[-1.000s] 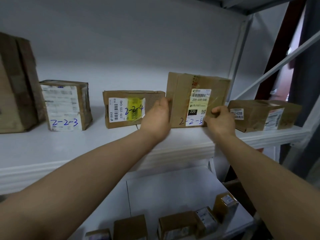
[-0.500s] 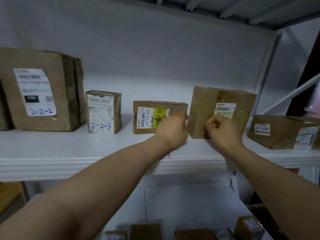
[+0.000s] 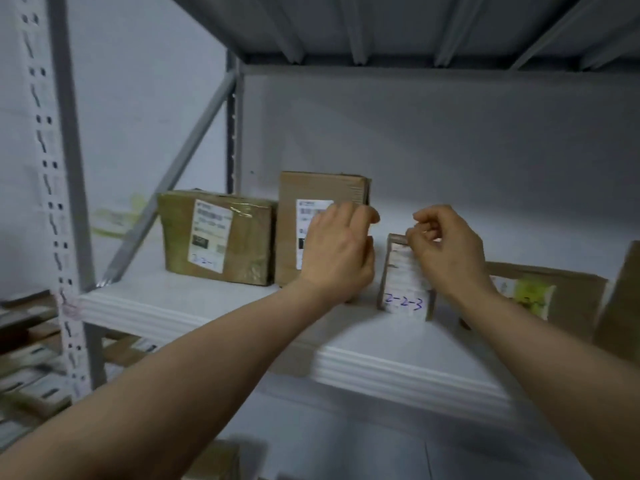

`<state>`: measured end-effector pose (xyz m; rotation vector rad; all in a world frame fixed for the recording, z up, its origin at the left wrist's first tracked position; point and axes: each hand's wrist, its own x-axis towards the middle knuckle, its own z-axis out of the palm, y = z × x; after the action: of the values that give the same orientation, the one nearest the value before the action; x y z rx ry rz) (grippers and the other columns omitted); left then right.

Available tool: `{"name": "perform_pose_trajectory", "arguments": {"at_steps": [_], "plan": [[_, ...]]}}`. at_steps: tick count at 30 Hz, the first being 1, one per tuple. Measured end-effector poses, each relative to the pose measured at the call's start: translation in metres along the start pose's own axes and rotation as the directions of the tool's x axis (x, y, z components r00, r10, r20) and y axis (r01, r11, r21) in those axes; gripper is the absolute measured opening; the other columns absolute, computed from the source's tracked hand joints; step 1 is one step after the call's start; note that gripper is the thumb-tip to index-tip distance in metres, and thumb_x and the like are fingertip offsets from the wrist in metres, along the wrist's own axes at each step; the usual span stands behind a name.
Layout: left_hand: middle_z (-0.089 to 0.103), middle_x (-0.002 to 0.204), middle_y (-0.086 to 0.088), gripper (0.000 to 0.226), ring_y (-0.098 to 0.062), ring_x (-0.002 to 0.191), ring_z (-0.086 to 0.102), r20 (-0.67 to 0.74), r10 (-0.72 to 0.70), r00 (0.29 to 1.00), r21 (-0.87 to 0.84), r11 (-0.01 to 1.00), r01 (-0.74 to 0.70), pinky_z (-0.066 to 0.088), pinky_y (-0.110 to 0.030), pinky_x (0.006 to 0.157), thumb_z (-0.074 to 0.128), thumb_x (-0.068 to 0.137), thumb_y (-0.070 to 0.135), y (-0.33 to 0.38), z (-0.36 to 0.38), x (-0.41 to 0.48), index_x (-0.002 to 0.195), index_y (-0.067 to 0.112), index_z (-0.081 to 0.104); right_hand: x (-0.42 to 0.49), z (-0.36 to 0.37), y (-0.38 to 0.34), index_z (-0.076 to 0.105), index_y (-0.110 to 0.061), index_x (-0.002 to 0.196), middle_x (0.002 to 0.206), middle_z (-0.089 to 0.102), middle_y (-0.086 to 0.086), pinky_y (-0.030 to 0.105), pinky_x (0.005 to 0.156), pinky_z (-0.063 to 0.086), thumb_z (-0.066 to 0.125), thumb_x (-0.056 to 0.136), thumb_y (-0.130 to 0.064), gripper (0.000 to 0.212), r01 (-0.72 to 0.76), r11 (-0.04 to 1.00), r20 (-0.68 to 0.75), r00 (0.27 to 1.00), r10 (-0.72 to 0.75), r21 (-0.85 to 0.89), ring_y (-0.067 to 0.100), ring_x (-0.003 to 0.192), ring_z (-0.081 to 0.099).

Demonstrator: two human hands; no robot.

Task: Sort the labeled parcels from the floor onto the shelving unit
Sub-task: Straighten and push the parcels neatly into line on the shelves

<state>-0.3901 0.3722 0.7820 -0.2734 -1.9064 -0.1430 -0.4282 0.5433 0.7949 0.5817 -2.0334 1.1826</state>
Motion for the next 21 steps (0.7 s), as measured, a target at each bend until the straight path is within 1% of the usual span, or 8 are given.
{"name": "perform_pose_trajectory", "arguments": {"at_steps": [4,7,10,12,14,16,19,21], "plan": [[0.052,0.126,-0.010,0.053,-0.031,0.116,0.047,-0.013,-0.171,0.985,0.084,0.982,0.172,0.031,-0.041,0.099,0.058,0.077,0.023,-0.071,-0.024,-0.006,0.129,0.012,0.049,0.014,0.050,-0.027,0.039,-0.026,0.145,0.145,0.048,-0.002,0.018,0.094,0.039,0.068,0.090,-0.040,0.064,-0.135,0.990,0.090,0.987,0.132,0.034,0.013,0.125,0.052],[0.033,0.154,-0.007,0.064,-0.027,0.143,0.025,0.066,-0.244,0.967,0.159,0.960,0.231,0.011,-0.043,0.119,0.047,0.088,0.032,-0.118,-0.031,-0.005,0.148,0.015,0.031,0.032,0.073,-0.040,0.021,-0.026,0.156,0.158,0.034,0.004,0.031,0.104,0.038,0.074,0.084,-0.048,0.092,-0.215,0.974,0.161,0.966,0.202,0.068,0.022,0.139,0.042],[0.007,0.165,-0.004,0.071,-0.025,0.152,-0.004,0.183,-0.314,0.932,0.251,0.931,0.265,-0.012,-0.049,0.118,0.040,0.091,0.042,-0.156,-0.030,-0.004,0.155,0.023,0.014,0.053,0.086,-0.049,0.011,-0.034,0.158,0.159,0.033,0.006,0.031,0.099,0.034,0.082,0.076,-0.052,0.110,-0.266,0.956,0.203,0.950,0.239,0.121,0.023,0.139,0.041],[0.001,0.166,-0.002,0.071,-0.028,0.151,-0.013,0.255,-0.344,0.904,0.309,0.915,0.261,-0.017,-0.058,0.114,0.039,0.089,0.048,-0.175,-0.029,-0.002,0.154,0.032,0.015,0.063,0.092,-0.052,0.007,-0.040,0.157,0.156,0.039,0.001,0.029,0.097,0.036,0.087,0.071,-0.048,0.117,-0.290,0.941,0.247,0.938,0.243,0.174,0.018,0.132,0.045],[0.006,0.165,-0.001,0.068,-0.032,0.151,-0.012,0.335,-0.363,0.870,0.326,0.911,0.255,-0.014,-0.066,0.112,0.039,0.087,0.051,-0.188,-0.028,-0.001,0.151,0.038,0.021,0.068,0.097,-0.051,0.006,-0.043,0.156,0.151,0.044,-0.002,0.037,0.104,0.045,0.090,0.069,-0.042,0.121,-0.312,0.931,0.305,0.920,0.246,0.191,0.020,0.129,0.051],[0.025,0.160,-0.002,0.061,-0.035,0.151,0.003,0.397,-0.351,0.848,0.287,0.925,0.248,-0.005,-0.073,0.111,0.042,0.088,0.051,-0.196,-0.027,-0.002,0.146,0.037,0.030,0.070,0.102,-0.047,0.014,-0.044,0.155,0.142,0.051,-0.006,0.045,0.099,0.052,0.091,0.071,-0.033,0.114,-0.326,0.925,0.334,0.909,0.250,0.196,0.020,0.119,0.058],[0.043,0.147,-0.003,0.052,-0.033,0.143,0.024,0.385,-0.300,0.873,0.220,0.948,0.229,0.006,-0.076,0.109,0.046,0.088,0.047,-0.203,-0.028,-0.005,0.138,0.034,0.040,0.070,0.106,-0.044,0.030,-0.046,0.144,0.131,0.058,-0.005,0.034,0.074,0.056,0.086,0.077,-0.026,0.090,-0.329,0.916,0.314,0.916,0.250,0.230,0.016,0.106,0.063],[0.045,0.145,-0.003,0.050,-0.033,0.141,0.028,0.370,-0.291,0.882,0.209,0.951,0.227,0.009,-0.075,0.109,0.046,0.089,0.048,-0.209,-0.028,-0.006,0.137,0.033,0.041,0.071,0.110,-0.046,0.032,-0.047,0.140,0.128,0.059,-0.005,0.030,0.068,0.054,0.084,0.080,-0.025,0.082,-0.325,0.915,0.315,0.917,0.244,0.239,0.014,0.102,0.063]]}}
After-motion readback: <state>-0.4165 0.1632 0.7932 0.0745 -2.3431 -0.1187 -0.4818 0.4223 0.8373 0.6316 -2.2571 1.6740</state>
